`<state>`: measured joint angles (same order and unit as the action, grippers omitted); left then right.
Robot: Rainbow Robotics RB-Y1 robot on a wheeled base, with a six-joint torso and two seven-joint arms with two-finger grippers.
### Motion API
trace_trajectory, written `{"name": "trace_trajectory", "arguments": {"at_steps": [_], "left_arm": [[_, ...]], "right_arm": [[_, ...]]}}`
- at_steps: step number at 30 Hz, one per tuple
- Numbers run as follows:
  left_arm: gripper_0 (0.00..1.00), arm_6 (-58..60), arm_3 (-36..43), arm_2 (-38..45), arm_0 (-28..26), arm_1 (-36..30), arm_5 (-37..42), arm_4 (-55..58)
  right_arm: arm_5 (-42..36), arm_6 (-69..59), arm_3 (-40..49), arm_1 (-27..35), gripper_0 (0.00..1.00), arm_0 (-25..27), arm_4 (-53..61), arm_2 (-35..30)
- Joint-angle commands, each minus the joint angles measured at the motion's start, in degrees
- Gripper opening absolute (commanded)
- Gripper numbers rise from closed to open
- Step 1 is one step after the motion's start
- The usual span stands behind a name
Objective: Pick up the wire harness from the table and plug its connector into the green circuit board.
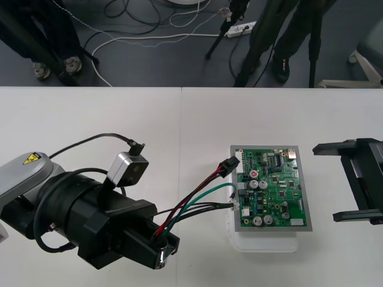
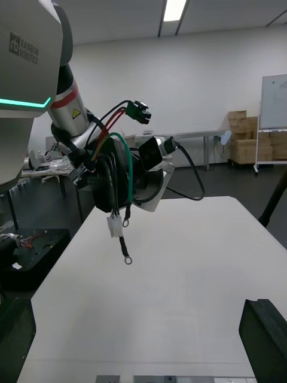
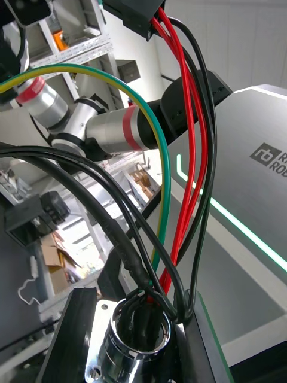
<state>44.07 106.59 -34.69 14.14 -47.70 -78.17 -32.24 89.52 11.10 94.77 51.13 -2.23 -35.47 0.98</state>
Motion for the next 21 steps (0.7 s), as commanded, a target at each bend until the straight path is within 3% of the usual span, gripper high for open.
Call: {"name": "trace_trajectory", "arguments": {"at_steps": [1,21], "left_arm": [[0.00,6.2,2.8,-0.6,2.4,-1.0,-2.2,1.0],[0.00,8.9,3.7,-2.6,3.8,1.9,-2.5,0.6]], "right_arm": [[0.5,-5.2,-0.6,1.8,1.00,-3.8,2.3,1.8],[0.5,-9.4,-4.7,-3.8,1.00,-14.9,6.2,11.2]]}}
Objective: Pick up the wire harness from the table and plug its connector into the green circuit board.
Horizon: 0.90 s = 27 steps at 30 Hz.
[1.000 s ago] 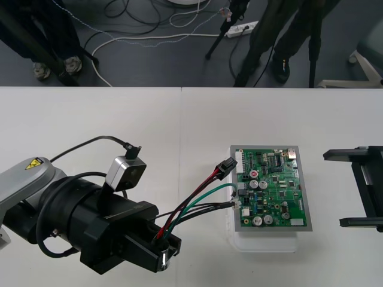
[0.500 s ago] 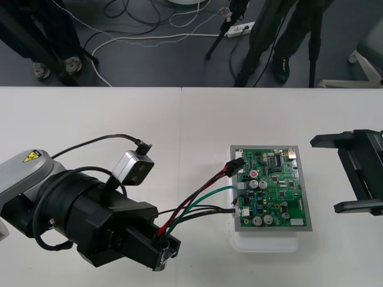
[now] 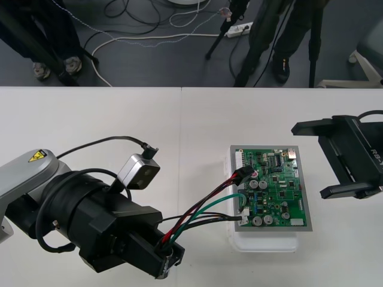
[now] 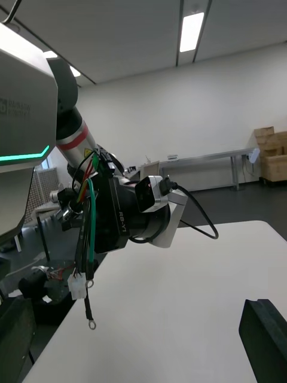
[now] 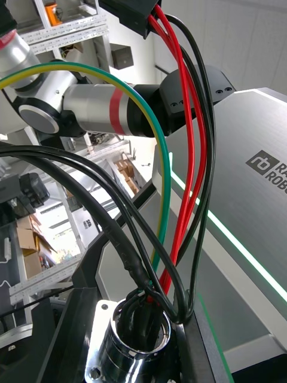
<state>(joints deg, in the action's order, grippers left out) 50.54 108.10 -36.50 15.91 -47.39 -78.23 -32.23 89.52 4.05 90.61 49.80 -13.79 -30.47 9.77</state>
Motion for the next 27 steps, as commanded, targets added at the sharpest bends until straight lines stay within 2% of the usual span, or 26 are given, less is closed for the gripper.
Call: {"name": "trace_trajectory", "arguments": {"at_steps": [1,5,12,27], "left_arm": [[0.00,2.6,2.2,-0.8,2.1,1.7,-2.5,0.5],[0.00,2.8,2.1,-0.8,2.5,1.8,-2.5,0.2],[0.00,3.0,2.1,-0.8,2.6,2.4,-2.1,0.1],[0.00,3.2,2.2,-0.7,2.9,2.7,-1.6,-1.0]], "right_arm": [[0.5,-2.6,-0.5,-3.0,1.00,-3.5,1.3,2.4],[0.5,-3.0,-0.1,-3.8,1.00,-4.1,1.6,3.2],[0.5,-3.0,0.3,-4.0,1.00,-5.1,7.7,11.4],[0.5,-4.1,1.2,-8.1,1.00,-8.4,7.2,11.4]]}}
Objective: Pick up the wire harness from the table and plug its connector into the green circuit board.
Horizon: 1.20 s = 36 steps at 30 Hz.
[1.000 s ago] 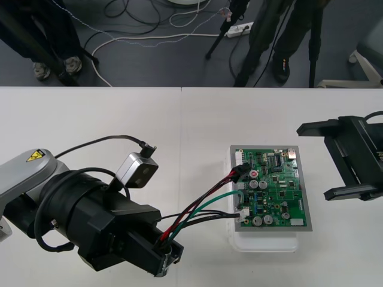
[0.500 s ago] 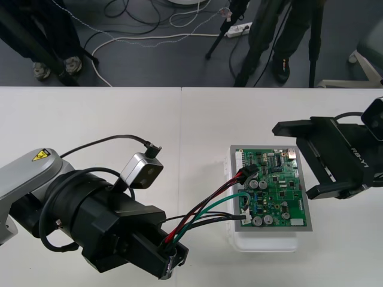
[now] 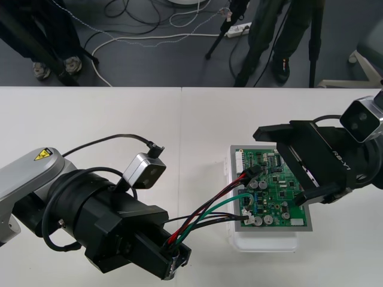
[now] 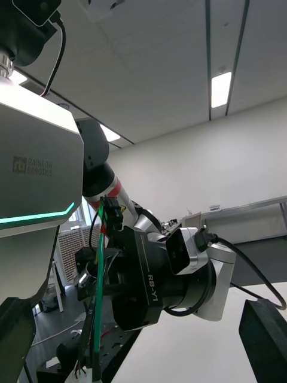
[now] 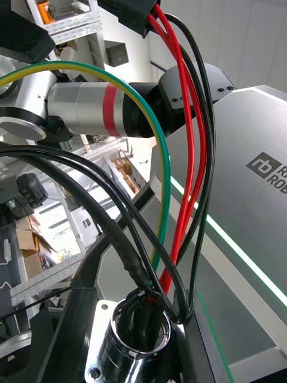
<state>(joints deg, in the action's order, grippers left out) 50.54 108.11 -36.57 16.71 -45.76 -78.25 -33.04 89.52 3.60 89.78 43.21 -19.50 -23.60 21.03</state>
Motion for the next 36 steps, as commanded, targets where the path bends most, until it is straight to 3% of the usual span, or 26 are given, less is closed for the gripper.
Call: {"name": "trace_trajectory", "arguments": {"at_steps": [1,36], "left_arm": [[0.00,3.2,2.2,-0.6,2.1,1.1,-1.6,-0.3],[0.00,3.2,2.1,-0.6,1.9,1.0,-1.6,-0.3]], "right_arm": [[0.5,-4.0,2.1,-1.8,1.00,-3.0,0.3,0.2],[0.5,-9.1,10.8,-6.2,1.00,-4.3,0.9,7.4]]}}
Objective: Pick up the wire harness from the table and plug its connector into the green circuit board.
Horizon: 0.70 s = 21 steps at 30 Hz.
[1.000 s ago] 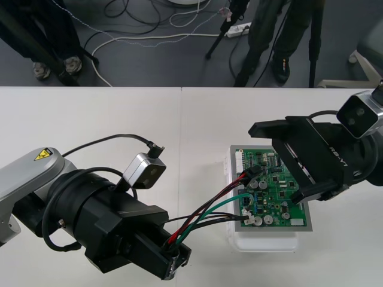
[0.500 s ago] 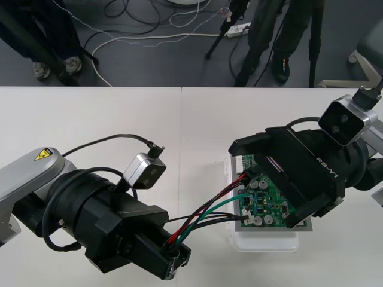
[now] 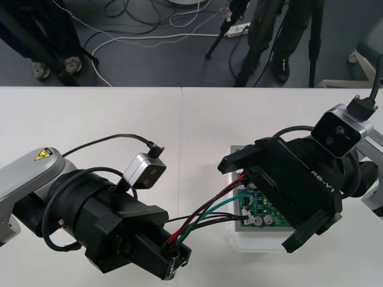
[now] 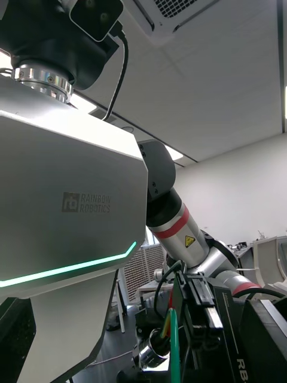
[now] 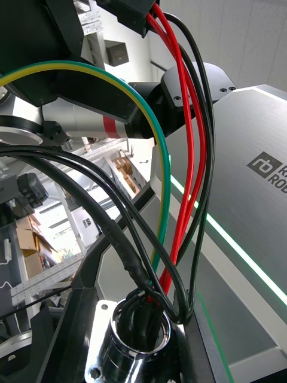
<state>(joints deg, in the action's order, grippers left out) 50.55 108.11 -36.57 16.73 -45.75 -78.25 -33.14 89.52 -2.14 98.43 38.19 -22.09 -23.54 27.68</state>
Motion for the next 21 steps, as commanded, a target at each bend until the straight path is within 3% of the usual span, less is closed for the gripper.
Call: {"name": "trace_trajectory", "arguments": {"at_steps": [1,21], "left_arm": [[0.00,3.2,2.1,-0.6,1.9,1.1,-1.6,-0.2],[0.00,3.2,2.1,-0.6,1.9,1.1,-1.6,-0.1]], "right_arm": [[0.5,-3.4,2.1,-1.2,1.00,-1.8,0.9,0.7],[0.5,-3.6,1.0,0.5,1.00,-1.7,5.7,0.6]]}}
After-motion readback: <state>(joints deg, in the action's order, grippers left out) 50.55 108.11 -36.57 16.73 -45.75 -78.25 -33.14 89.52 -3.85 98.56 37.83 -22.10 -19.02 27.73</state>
